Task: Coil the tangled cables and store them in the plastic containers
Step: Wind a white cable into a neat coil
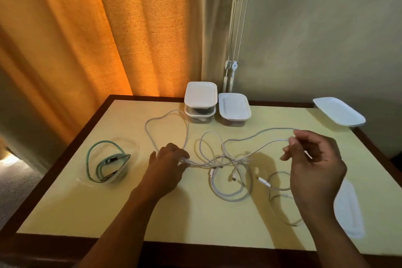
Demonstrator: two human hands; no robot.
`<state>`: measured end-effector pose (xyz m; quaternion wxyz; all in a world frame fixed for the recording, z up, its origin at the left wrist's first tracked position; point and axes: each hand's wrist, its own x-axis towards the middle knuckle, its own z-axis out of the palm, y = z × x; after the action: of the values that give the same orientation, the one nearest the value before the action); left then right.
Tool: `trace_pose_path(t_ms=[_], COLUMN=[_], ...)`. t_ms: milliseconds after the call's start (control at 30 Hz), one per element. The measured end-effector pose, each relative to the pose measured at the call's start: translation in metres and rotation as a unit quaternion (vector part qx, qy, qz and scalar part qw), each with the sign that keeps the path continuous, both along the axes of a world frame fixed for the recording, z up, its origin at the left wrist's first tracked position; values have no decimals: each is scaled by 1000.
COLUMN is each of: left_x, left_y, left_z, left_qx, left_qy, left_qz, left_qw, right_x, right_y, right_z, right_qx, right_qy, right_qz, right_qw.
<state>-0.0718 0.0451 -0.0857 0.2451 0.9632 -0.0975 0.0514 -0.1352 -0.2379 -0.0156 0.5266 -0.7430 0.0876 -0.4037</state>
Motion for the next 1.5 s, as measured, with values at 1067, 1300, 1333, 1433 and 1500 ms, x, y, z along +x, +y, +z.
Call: trace_pose_path(t_ms=[1067, 1300, 1333, 1433, 1500], left_x=[34, 29, 28, 24, 24], left_y=[-23, -24, -22, -20, -21], left_z=[403, 391, 390, 386, 383], left_qx=[-6, -54, -58, -69, -91], left_qy=[-380, -348, -346, -337, -316], left_qz=[-40, -29, -25, -25, -25], left_qw=[924, 936, 936, 939, 944], right_x=[37, 59, 60, 64, 69], right_y=[84, 87, 86, 80, 78], right_z=[177, 214, 219, 241, 266], right_qx=[-109, -60, -36, 53, 105], right_qy=[144, 109, 104, 62, 19], right_qz=[278, 285, 292, 307, 325], right_qw=[944, 950, 950, 948, 940])
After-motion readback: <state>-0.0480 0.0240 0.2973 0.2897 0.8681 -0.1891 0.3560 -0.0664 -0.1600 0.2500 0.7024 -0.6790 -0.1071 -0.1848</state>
